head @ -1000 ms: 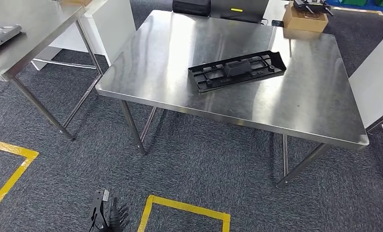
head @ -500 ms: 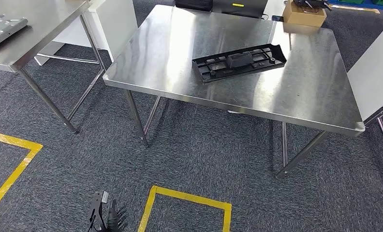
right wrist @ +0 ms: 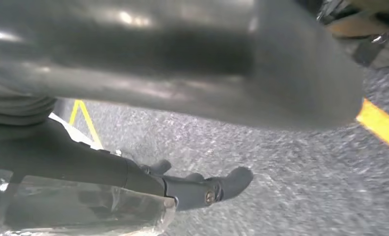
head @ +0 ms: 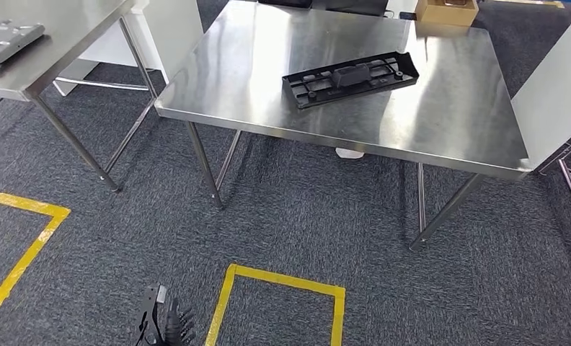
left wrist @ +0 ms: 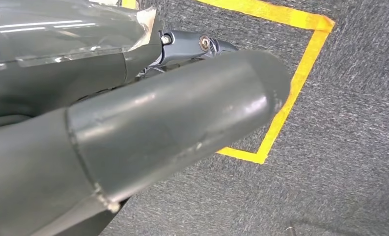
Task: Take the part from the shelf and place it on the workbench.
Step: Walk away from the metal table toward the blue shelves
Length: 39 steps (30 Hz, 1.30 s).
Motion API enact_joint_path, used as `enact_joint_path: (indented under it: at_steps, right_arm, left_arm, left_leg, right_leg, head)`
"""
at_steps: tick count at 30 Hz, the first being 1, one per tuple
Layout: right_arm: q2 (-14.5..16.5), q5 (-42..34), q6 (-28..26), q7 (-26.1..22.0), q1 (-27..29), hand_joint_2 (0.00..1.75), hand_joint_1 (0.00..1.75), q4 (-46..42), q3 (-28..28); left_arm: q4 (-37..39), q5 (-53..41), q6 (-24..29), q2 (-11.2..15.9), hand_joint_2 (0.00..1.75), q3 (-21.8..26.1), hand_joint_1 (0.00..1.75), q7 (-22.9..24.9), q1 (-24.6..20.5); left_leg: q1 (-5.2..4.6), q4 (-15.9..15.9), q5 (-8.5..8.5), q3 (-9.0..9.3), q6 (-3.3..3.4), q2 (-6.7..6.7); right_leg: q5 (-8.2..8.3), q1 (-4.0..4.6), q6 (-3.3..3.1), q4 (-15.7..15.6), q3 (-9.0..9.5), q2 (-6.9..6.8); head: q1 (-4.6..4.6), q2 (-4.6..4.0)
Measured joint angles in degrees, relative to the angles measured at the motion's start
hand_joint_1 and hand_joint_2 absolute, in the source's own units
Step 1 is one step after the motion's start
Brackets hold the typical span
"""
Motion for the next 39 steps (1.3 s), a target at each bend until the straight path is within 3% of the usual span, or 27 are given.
enact_joint_path:
  at_steps: [1,3,5,6,7,8,10,12,14,16,18,20,21,22,24,26,27,29,31,32,34,36,37,39]
  right_arm:
    - [0.0,0.1,0.0,0.0,0.0,0.0,0.0,0.0,0.0]
    - [0.0,0.2,0.1,0.1,-0.1,0.0,0.0,0.0,0.1]
    - [0.0,0.4,0.1,0.0,-0.1,0.0,0.0,0.0,0.1]
    - [-0.1,0.4,0.1,0.0,0.0,0.0,0.0,0.0,0.1]
    - [-0.1,0.4,0.2,0.0,0.0,0.0,0.0,0.0,0.1]
    - [-0.1,0.5,0.3,0.0,0.0,0.0,0.0,0.0,0.1]
    - [-0.1,0.5,0.7,-0.1,-0.1,0.0,0.0,0.0,0.1]
    - [-0.1,0.5,0.9,-0.2,-0.3,0.0,0.0,0.0,0.1]
    - [-0.1,0.5,0.9,-0.3,-0.4,0.0,0.0,0.0,0.1]
    - [-0.2,0.5,0.9,-0.3,-0.4,0.0,0.0,0.0,0.1]
    - [-0.2,0.5,0.9,-0.3,-0.4,0.0,0.0,0.0,0.1]
    - [-0.3,0.5,0.9,-0.3,-0.4,0.0,0.0,0.0,0.1]
    - [-0.3,0.5,0.9,-0.3,-0.4,0.0,0.0,0.0,0.1]
    - [-0.4,0.5,0.8,-0.3,-0.3,0.0,0.0,0.0,0.1]
    - [-0.5,0.4,-0.1,-0.7,-0.3,0.0,0.0,0.0,0.1]
    - [-0.7,-0.2,-2.1,-1.7,-0.4,0.0,0.0,0.0,0.1]
    - [-0.7,-0.8,-3.4,-2.3,-0.4,0.0,0.0,0.0,0.0]
    - [-0.7,-2.6,-6.5,-3.7,-0.1,0.0,0.0,0.0,-0.5]
    - [-0.7,-4.9,-11.1,-5.6,0.2,0.0,0.0,0.0,-1.6]
    - [-0.7,-6.1,-13.9,-6.7,0.2,0.0,0.0,0.0,-2.3]
    - [-0.4,-8.7,-19.7,-8.1,0.3,0.0,0.0,0.0,-4.1]
    - [-0.2,-11.3,-23.7,-8.6,0.4,0.0,0.0,0.0,-6.2]
    - [-0.1,-12.3,-24.4,-8.6,0.4,0.0,0.0,0.0,-7.2]
    - [0.2,-13.5,-23.6,-8.2,0.3,0.0,0.0,0.0,-9.0]
  left_arm:
    - [-0.1,0.2,0.1,0.0,0.0,0.0,0.0,0.0,0.1]
    - [-0.4,0.4,0.2,0.0,0.0,0.0,0.0,0.0,0.3]
    - [-0.6,0.6,0.5,-0.1,0.0,-0.1,0.0,0.0,0.6]
    - [-0.7,0.7,0.7,-0.1,0.0,-0.1,0.0,0.1,0.8]
    - [-0.9,0.9,0.9,-0.2,0.0,-0.2,0.0,0.1,1.0]
    - [-1.2,0.9,1.1,-0.3,0.0,-0.2,0.0,0.1,1.1]
    - [-1.7,1.1,1.6,-0.6,0.0,-0.3,0.0,0.1,1.0]
    - [-2.0,1.3,1.9,-0.9,0.0,-0.4,0.0,0.1,0.9]
    - [-2.2,1.4,2.1,-1.2,0.0,-0.5,0.0,0.2,0.9]
    - [-2.4,1.4,2.1,-1.5,0.0,-0.6,0.0,0.2,0.9]
    - [-2.6,1.5,2.2,-1.8,0.0,-0.7,0.0,0.3,0.9]
    - [-2.7,1.5,2.2,-1.9,0.0,-0.8,0.0,0.3,0.9]
    - [-2.7,1.5,2.2,-2.0,0.0,-0.9,0.0,0.4,0.9]
    - [-2.7,1.5,2.2,-2.0,0.0,-0.9,0.0,0.4,0.9]
    - [-2.7,1.5,2.3,-2.1,0.0,-1.0,0.0,0.4,0.9]
    - [-3.0,1.6,2.5,-2.3,0.0,-1.0,0.0,0.4,0.9]
    - [-3.1,1.6,2.7,-2.5,0.0,-1.0,0.0,0.4,0.9]
    - [-3.5,1.7,3.1,-2.7,0.0,-1.1,0.0,0.4,1.1]
    - [-4.0,1.7,3.7,-2.8,0.0,-1.2,0.0,0.4,1.4]
    - [-4.4,1.8,4.0,-2.8,0.0,-1.2,0.0,0.4,1.7]
    - [-5.4,1.6,4.7,-2.8,0.0,-1.2,0.0,0.5,2.4]
    - [-6.2,1.5,5.2,-2.9,0.0,-1.2,0.0,0.7,3.1]
    - [-6.5,1.4,5.3,-2.9,0.0,-1.2,0.0,0.9,3.4]
    - [-7.0,1.4,5.4,-2.9,0.0,-1.2,0.0,1.0,3.7]
  left_leg:
    - [0.14,1.4,-1.46,-0.59,-0.25,-0.1]
    - [0.34,7.5,-6.27,-2.84,-0.71,-0.36]
    - [0.45,14.8,-9.93,-4.94,-1.13,-0.48]
    - [0.51,16.3,-10.24,-4.96,-1.27,-0.49]
    - [0.61,15.7,-9.53,-3.91,-1.35,-0.48]
    - [0.72,12.9,-8.11,-1.83,-1.37,-0.46]
    - [0.82,5.2,-5.81,3.09,-1.19,-0.51]
    - [0.61,1.0,-5.38,5.34,-0.76,-0.64]
    - [0.41,0.4,-5.14,5.05,-0.01,-0.65]
    - [0.41,-0.2,-4.32,4.58,1.16,-0.46]
    - [0.36,-0.5,-3.46,3.86,2.09,-0.25]
    - [0.26,-0.5,-2.71,2.82,2.35,-0.12]
    - [0.23,-0.4,-2.3,2.29,2.31,-0.07]
    - [0.23,-0.4,-1.9,1.81,2.21,-0.04]
    - [0.25,-0.4,-1.15,1.06,1.8,-0.06]
    - [0.03,-0.3,-0.53,0.59,1.16,-0.04]
    - [-0.07,-0.2,-0.25,0.47,0.79,-0.02]
    - [-0.06,-0.3,0.35,0.37,0.07,0.01]
    - [0.22,0.6,-0.49,-0.17,-0.5,-0.12]
    - [0.33,2.4,-2.19,-0.91,-0.71,-0.19]
    - [0.44,9.4,-7.27,-3.4,-1.07,-0.36]
    - [0.47,16.1,-10.47,-5.2,-1.37,-0.43]
    - [0.49,16.7,-10.48,-4.78,-1.42,-0.42]
    - [0.52,11.2,-8.04,-0.6,-1.27,-0.4]
  right_leg:
    - [0.42,-0.25,-0.68,-0.1,-0.11,-0.09]
    - [1.21,-0.32,-1.8,-0.1,-0.62,-0.29]
    - [1.81,-0.17,-2.18,0.1,-1.45,-0.42]
    - [2.03,-0.14,-2.13,0.2,-1.84,-0.43]
    - [2.19,-0.16,-2.06,0.4,-2.18,-0.43]
    - [2.29,-0.19,-1.98,0.6,-2.5,-0.42]
    - [2.38,-0.1,-1.78,1.3,-3.18,-0.43]
    - [2.68,0.16,-1.27,1.7,-3.81,-0.43]
    - [3.17,0.36,-0.37,1.7,-4.33,-0.4]
    - [2.29,0.28,0.14,3.0,-5.32,-0.3]
    - [-1.1,0.04,-0.06,8.4,-7.78,-0.18]
    - [-4.67,-0.14,-0.1,15.9,-10.6,-0.16]
    - [-5.44,-0.2,0.19,17.8,-10.94,-0.16]
    - [-5.3,-0.25,0.63,17.3,-10.07,-0.16]
    - [-3.21,-0.41,1.56,10.0,-5.06,-0.17]
    - [-1.48,-0.29,1.63,2.4,-0.77,-0.11]
    - [-1.08,-0.12,1.33,0.6,0.04,-0.05]
    - [-0.58,0.19,0.47,0.4,-0.31,0.05]
    - [0.15,-0.27,-0.49,0.5,-0.55,-0.04]
    - [0.59,-0.52,-1.07,0.5,-0.74,-0.1]
    - [1.35,-0.5,-1.84,0.5,-1.38,-0.22]
    - [1.93,-0.27,-1.94,0.7,-2.29,-0.29]
    - [2.14,-0.21,-1.9,0.8,-2.66,-0.29]
    - [2.41,-0.18,-1.73,1.1,-3.17,-0.28]
  head:
    - [-0.17,0.0]
    - [-0.41,0.0]
    - [-0.49,0.0]
    - [-0.49,0.0]
    - [-0.49,0.0]
    - [-0.5,0.0]
    - [-0.49,0.0]
    - [-0.45,0.0]
    - [-0.44,0.0]
    - [-0.33,0.0]
    - [-0.06,0.0]
    - [0.13,0.0]
    - [0.14,0.0]
    - [0.18,0.0]
    - [0.22,0.0]
    - [0.17,0.0]
    - [0.14,0.0]
    - [0.02,0.0]
    - [-0.04,0.0]
    - [-0.1,0.0]
    - [-0.23,0.0]
    - [-0.25,0.0]
    - [-0.25,0.0]
    - [-0.26,0.0]
